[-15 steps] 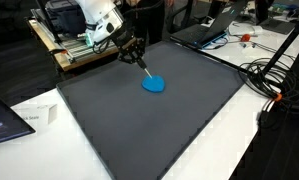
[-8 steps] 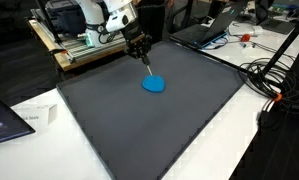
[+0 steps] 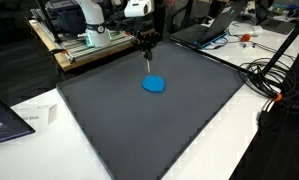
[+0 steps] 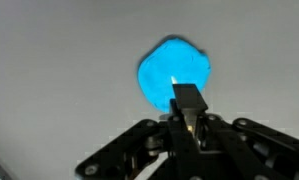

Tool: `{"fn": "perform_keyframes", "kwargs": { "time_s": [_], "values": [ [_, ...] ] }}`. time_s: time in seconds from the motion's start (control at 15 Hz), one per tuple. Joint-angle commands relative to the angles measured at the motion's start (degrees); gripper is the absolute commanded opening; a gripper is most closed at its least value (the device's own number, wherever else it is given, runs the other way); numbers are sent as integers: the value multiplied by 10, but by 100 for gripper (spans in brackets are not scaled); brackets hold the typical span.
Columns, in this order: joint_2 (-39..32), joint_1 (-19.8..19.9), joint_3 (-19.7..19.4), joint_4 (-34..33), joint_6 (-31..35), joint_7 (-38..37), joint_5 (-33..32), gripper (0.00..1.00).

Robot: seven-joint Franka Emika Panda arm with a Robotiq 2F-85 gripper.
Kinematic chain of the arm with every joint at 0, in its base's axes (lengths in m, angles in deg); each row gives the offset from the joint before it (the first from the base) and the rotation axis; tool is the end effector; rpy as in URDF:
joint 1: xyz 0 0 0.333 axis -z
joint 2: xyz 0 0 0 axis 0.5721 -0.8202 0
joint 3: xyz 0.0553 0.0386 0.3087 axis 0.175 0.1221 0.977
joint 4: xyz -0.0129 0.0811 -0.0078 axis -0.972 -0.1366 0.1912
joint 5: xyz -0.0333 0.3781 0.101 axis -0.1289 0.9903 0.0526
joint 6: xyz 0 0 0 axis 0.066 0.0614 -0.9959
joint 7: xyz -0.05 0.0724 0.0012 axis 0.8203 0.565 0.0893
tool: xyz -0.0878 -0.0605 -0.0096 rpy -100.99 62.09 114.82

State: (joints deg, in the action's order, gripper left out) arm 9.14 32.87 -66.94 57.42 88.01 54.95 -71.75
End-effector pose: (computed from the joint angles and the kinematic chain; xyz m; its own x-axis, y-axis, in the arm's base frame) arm 0.5044 -0.0126 0.2997 0.9666 -0.2109 0.1455 -0.2056 -0.9773 -0.0506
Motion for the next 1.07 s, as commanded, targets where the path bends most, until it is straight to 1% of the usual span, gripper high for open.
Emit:
{"fn": "perform_keyframes", "kwargs": {
  "time_s": [0.0,0.07,0.2,0.4,0.47,0.53,0.67,1.0],
  "values": [
    [25,-7,21,-24,-70,-71,-67,3],
    [9,4,18,-14,-36,-44,-44,12],
    [14,0,27,-24,-55,-54,-49,12],
    [14,-1,28,-26,-57,-55,-50,12],
    [14,-1,28,-26,-57,-55,-50,3],
    [6,-3,30,-33,-59,-64,-59,3],
    [-3,-6,34,-38,-63,-62,-55,3],
    [-33,-11,39,-51,-62,-81,-86,3]
  ]
}}
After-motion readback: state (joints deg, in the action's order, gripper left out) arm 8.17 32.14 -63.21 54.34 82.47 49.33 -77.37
